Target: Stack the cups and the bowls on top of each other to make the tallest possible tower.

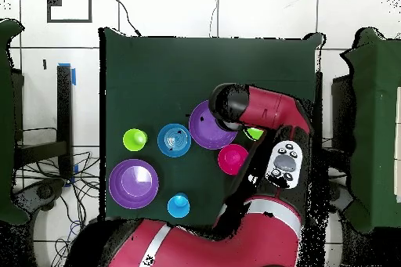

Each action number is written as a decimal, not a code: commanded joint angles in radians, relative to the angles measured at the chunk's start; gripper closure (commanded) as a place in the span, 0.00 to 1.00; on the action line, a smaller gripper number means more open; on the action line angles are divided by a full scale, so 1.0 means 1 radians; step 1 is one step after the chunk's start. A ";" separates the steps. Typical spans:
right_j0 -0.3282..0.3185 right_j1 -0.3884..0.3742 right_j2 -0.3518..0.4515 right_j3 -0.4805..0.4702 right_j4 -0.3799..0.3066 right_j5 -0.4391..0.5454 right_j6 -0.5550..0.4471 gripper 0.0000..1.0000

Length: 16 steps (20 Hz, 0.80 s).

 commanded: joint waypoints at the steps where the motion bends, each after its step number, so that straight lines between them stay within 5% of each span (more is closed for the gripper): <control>1: 0.031 0.018 0.060 -0.032 0.032 0.018 0.168 1.00; 7: 0.034 0.023 0.056 -0.033 0.036 0.023 0.171 1.00; 8: 0.035 0.024 0.055 -0.034 0.038 0.028 0.172 0.00; 16: 0.034 0.026 0.053 -0.031 0.040 0.033 0.165 0.00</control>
